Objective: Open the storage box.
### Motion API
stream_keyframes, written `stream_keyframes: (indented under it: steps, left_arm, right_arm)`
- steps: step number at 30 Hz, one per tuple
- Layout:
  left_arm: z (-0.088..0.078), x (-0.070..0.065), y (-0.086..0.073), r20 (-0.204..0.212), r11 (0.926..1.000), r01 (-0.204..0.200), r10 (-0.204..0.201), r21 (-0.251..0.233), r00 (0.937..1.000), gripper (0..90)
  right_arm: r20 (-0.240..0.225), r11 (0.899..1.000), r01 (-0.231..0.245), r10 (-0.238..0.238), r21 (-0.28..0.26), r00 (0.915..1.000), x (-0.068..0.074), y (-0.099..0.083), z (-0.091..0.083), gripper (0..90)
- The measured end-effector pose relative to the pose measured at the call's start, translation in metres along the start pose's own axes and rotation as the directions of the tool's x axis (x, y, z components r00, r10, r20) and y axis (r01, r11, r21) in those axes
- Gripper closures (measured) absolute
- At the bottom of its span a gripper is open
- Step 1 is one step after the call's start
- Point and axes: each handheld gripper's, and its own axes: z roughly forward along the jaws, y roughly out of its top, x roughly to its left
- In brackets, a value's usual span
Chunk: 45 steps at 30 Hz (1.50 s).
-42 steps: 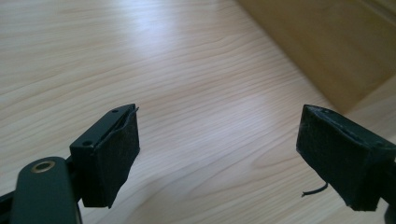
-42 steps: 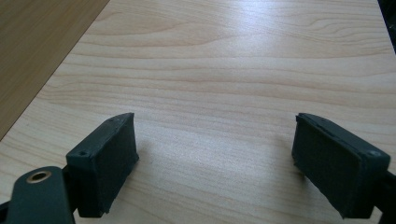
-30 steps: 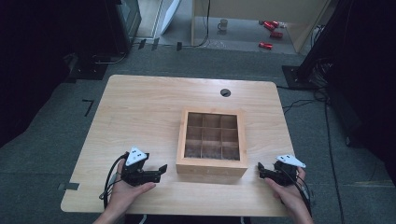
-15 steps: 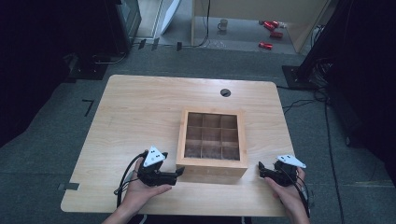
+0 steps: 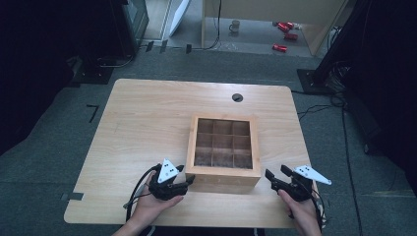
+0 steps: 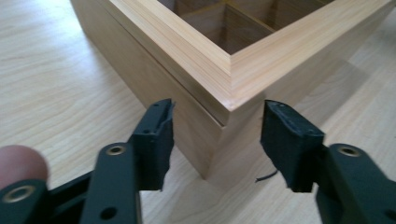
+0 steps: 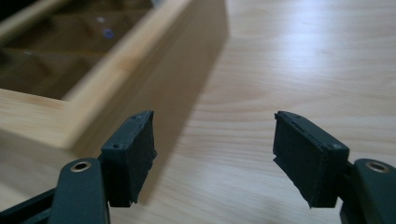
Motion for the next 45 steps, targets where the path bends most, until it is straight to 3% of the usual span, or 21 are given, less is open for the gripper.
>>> stream_keyframes:
  steps: [1, 3, 10, 16, 17, 23, 30, 41, 45]
  left_arm:
    - [0.000, 0.000, 0.000, 0.006, 1.0000, -0.001, 0.001, 0.001, 1.0000, 52.0]
    - [0.000, 0.000, 0.000, 0.012, 1.0000, 0.004, -0.004, 0.001, 0.9999, 52.3]
    - [0.001, 0.002, -0.001, 0.019, 0.9999, 0.010, -0.010, 0.009, 0.9998, 52.8]
    - [0.001, 0.003, -0.001, 0.025, 0.9996, 0.020, -0.021, 0.018, 0.9995, 53.5]
    - [0.001, 0.003, -0.001, 0.026, 0.9996, 0.023, -0.023, 0.016, 0.9994, 53.7]
    - [-0.002, 0.006, 0.002, 0.049, 0.9993, 0.038, -0.038, -0.002, 0.9981, 54.2]
    - [-0.002, 0.005, 0.002, 0.044, 0.9995, 0.032, -0.032, -0.002, 0.9985, 54.3]
    - [-0.005, 0.006, 0.007, 0.053, 0.9999, 0.003, -0.002, -0.014, 0.9986, 54.0]
    - [-0.006, 0.007, 0.008, 0.059, 0.9998, 0.007, -0.006, -0.020, 0.9982, 54.1]
  right_arm:
    - [-0.033, 1.000, 0.002, -0.002, -0.007, 0.9995, 0.008, 0.002, -0.002, 29.6]
    - [-0.016, 1.000, 0.009, -0.009, -0.009, 0.9998, 0.014, 0.003, -0.002, 32.9]
    - [-0.070, 0.999, -0.050, 0.048, -0.022, 0.9963, 0.010, 0.006, -0.007, 28.2]
    - [-0.131, 1.000, 0.015, -0.015, 0.000, 0.9913, 0.023, 0.005, -0.005, 25.5]
    - [-0.138, 0.999, 0.049, -0.047, 0.010, 0.9894, 0.030, 0.003, -0.002, 25.1]
    - [-0.119, 0.990, 0.130, -0.124, 0.045, 0.9852, 0.044, -0.004, 0.008, 25.0]
    - [-0.084, 0.976, 0.199, -0.192, 0.083, 0.9777, 0.054, -0.012, 0.018, 25.3]
    - [-0.074, 0.978, 0.200, -0.196, 0.056, 0.9778, 0.056, -0.012, 0.018, 25.6]
    - [-0.062, 0.986, 0.167, -0.166, 0.022, 0.9842, 0.056, -0.009, 0.014, 27.7]
